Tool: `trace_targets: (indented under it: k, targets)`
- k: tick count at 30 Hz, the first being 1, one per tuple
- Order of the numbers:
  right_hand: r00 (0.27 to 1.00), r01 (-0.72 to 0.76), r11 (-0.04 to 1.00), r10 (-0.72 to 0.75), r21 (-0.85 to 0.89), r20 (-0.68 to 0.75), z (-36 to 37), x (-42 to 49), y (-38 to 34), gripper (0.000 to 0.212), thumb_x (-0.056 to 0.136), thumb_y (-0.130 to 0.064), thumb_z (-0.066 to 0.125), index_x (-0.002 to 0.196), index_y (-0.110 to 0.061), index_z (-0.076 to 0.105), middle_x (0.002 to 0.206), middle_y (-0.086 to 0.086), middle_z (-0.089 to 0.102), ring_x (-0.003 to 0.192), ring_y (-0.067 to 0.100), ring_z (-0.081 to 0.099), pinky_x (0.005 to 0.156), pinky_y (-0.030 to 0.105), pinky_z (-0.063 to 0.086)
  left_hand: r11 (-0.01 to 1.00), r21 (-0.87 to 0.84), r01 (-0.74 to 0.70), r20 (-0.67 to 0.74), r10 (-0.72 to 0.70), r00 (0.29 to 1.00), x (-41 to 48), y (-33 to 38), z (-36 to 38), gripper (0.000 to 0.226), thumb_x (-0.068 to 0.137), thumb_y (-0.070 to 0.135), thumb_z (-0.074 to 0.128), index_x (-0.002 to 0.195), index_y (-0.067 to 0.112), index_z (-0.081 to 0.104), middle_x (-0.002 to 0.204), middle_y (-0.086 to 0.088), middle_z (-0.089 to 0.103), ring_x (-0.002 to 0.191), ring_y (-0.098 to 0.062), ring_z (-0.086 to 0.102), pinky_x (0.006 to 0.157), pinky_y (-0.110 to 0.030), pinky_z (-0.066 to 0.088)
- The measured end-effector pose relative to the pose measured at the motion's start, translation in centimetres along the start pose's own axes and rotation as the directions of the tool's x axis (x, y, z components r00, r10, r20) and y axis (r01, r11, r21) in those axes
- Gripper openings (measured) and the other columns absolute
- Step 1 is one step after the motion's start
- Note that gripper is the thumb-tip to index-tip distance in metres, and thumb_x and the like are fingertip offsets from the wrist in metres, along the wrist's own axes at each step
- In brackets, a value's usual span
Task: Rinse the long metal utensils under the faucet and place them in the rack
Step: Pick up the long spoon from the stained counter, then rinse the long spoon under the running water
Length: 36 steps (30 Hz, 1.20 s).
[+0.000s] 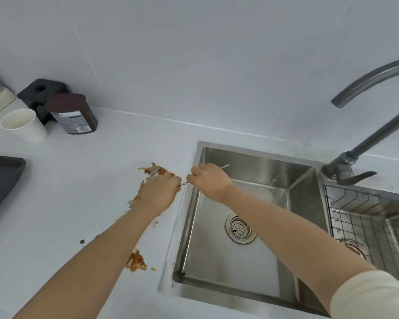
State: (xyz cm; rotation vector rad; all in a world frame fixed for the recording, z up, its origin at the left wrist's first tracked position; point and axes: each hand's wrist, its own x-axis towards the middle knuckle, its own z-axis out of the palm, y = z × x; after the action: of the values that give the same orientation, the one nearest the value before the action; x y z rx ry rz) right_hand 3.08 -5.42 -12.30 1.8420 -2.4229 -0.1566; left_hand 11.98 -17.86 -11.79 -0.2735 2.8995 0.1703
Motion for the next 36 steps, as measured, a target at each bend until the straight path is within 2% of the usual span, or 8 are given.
trace_targets:
  k: [6,9,12,16,19,23,28,36]
  targets:
    - [0.942,-0.281,0.945,0.306,0.168,-0.141,-1.3,-5.7,5.6,0.04,0.025,0.007,0.086,0.056,-0.01,0.066,0.051,0.004,0.059,0.042,0.022,0.057,0.037,0.02,0.041,0.991,0.048,-0.122,-0.028,0.124,0.992,5.1,5.9,-3.1,0.019,0.093,0.011,0.043,0.088,0.009,0.06,0.081,-0.005,0.051,0.076,-0.024,0.049,0.059,-0.028,0.032]
    - [0.868,-0.434,0.864,0.477,0.253,-0.137,-1.6,-8.7,8.4,0.025,0.057,0.0,0.081,0.079,-0.004,0.071,0.077,0.009,0.068,0.073,0.027,0.065,0.054,0.028,0.05,0.975,0.134,-0.175,-0.038,0.182,0.983,6.7,8.7,-4.8,0.025,0.084,0.001,0.046,0.064,0.016,0.044,0.07,-0.003,0.047,0.067,-0.023,0.047,0.055,-0.027,0.028]
    - [0.72,-0.589,0.678,0.687,0.44,-0.095,-2.5,-12.3,11.3,0.028,0.093,-0.015,0.048,0.116,-0.004,0.062,0.12,0.008,0.061,0.119,0.022,0.049,0.087,0.031,0.043,0.974,0.15,-0.169,-0.01,0.173,0.985,8.3,10.7,-6.4,0.041,0.079,-0.004,0.045,0.055,0.018,0.02,0.059,0.001,0.026,0.052,-0.013,0.025,0.048,-0.023,0.014]
    - [0.463,-0.661,0.309,0.885,0.683,0.048,-3.2,-16.1,14.9,0.031,0.096,-0.015,0.042,0.12,-0.004,0.058,0.124,0.007,0.058,0.118,0.019,0.048,0.093,0.025,0.037,0.962,0.175,-0.211,0.0,0.214,0.977,10.6,12.8,-7.6,0.041,0.078,-0.001,0.045,0.053,0.018,0.019,0.059,0.003,0.024,0.066,-0.02,0.032,0.049,-0.025,0.01]
    - [0.306,-0.518,-0.098,0.907,0.85,0.291,-2.4,-17.4,16.9,0.026,0.096,-0.017,0.043,0.113,-0.005,0.059,0.106,0.005,0.06,0.099,0.017,0.053,0.084,0.024,0.039,0.964,0.157,-0.215,-0.014,0.22,0.976,11.6,14.4,-8.4,0.041,0.077,-0.004,0.043,0.055,0.019,0.017,0.06,0.002,0.022,0.058,-0.015,0.024,0.051,-0.025,0.006]
    - [0.337,-0.108,-0.546,0.766,0.831,0.547,-1.6,-17.7,17.7,0.021,0.097,-0.018,0.043,0.087,-0.01,0.06,0.09,0.01,0.063,0.081,0.024,0.063,0.08,0.03,0.051,0.94,0.213,-0.267,-0.018,0.277,0.961,13.3,15.8,-8.7,0.042,0.074,-0.003,0.044,0.058,0.02,0.014,0.061,0.002,0.02,0.055,-0.015,0.017,0.051,-0.026,0.004]
    - [0.426,0.077,-0.621,0.728,0.78,0.538,-0.7,-16.9,18.2,0.019,0.098,-0.011,0.042,0.089,-0.006,0.058,0.09,0.013,0.065,0.082,0.021,0.066,0.078,0.028,0.056,0.886,0.302,-0.351,-0.016,0.373,0.928,15.3,15.5,-8.1,0.032,0.083,0.0,0.043,0.061,0.018,0.028,0.062,0.003,0.024,0.071,-0.022,0.036,0.052,-0.026,0.016]
    - [0.389,0.345,-0.673,0.737,0.654,0.553,0.0,-14.5,18.5,0.011,0.088,0.005,0.054,0.082,-0.004,0.056,0.06,0.003,0.071,0.054,0.009,0.07,0.056,0.018,0.058,0.887,0.307,-0.344,-0.014,0.366,0.931,16.5,14.2,-7.4,0.02,0.087,0.0,0.042,0.08,0.018,0.046,0.071,0.001,0.036,0.077,-0.022,0.042,0.056,-0.026,0.028]
